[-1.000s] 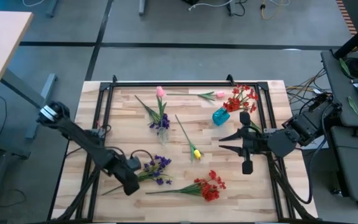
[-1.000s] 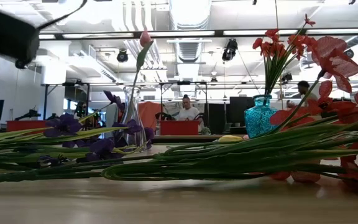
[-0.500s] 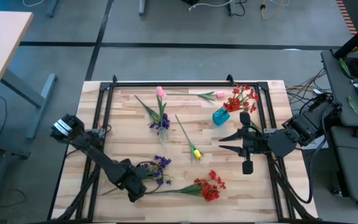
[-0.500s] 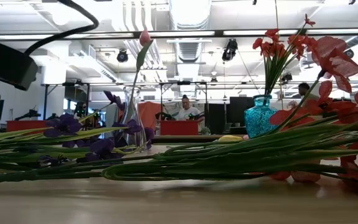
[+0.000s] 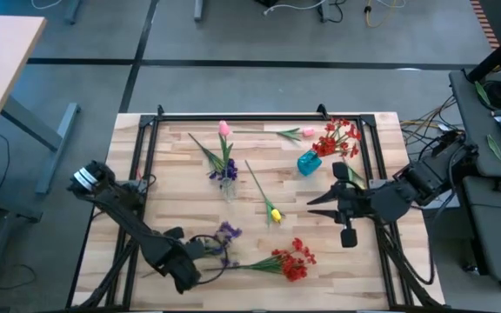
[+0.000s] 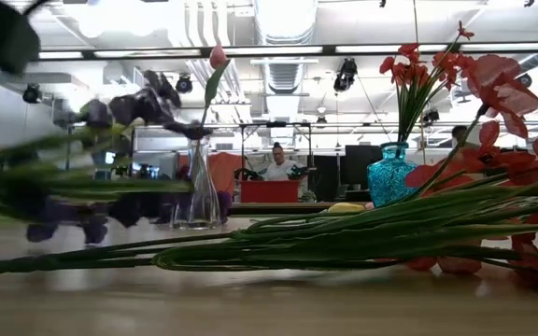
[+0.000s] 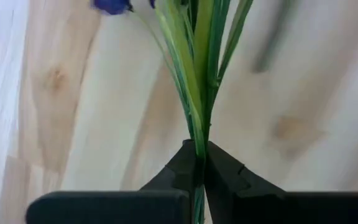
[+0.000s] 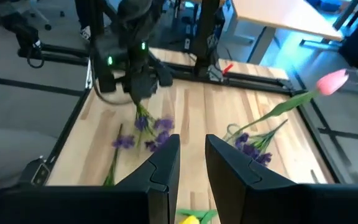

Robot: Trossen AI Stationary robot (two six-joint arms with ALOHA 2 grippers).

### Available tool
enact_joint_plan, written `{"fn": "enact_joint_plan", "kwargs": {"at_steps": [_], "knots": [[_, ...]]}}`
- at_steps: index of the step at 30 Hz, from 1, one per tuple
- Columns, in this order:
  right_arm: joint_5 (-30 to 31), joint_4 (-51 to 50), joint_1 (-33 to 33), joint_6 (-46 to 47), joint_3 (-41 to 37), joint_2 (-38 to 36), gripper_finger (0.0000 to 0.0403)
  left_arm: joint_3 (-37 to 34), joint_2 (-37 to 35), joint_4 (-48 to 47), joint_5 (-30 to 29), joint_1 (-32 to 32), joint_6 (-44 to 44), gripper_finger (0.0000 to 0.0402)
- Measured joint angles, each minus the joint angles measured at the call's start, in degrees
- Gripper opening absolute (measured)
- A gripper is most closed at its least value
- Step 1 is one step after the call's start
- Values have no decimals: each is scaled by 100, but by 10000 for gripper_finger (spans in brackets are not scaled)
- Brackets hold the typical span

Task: Sort flowers into vase by color
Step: Put the bottom purple flower into the blue vase

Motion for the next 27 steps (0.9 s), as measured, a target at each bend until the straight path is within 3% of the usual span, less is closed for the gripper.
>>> {"fn": "enact_joint_plan", "kwargs": {"at_steps": [6, 9, 11, 15, 18, 22, 27], "knots": [[2, -37, 0, 185, -493, 0, 70, 441, -613, 448, -1361, -152, 1510, 2], [2, 198, 0, 247, -911, 0, 70, 566, -940, 1229, -2293, -42, 2776, 1], [2, 508, -2, 243, -1236, 0, 70, 547, -1125, 1840, -2575, 80, 3795, 1], [4, 1509, -4, 71, -1965, 1, 70, 314, -1405, 3485, -2518, 429, 5854, 1], [3, 2684, -4, -358, -2561, 4, 70, 43, -1487, 4692, -2272, 795, 6821, 0], [4, 4546, -6, -486, -3242, 8, 79, -278, -1301, 5889, -2217, 1245, 7475, 0], [22, 5508, -33, -423, -3593, 17, 133, -322, -947, 6604, -2213, 1730, 7529, 0]]}}
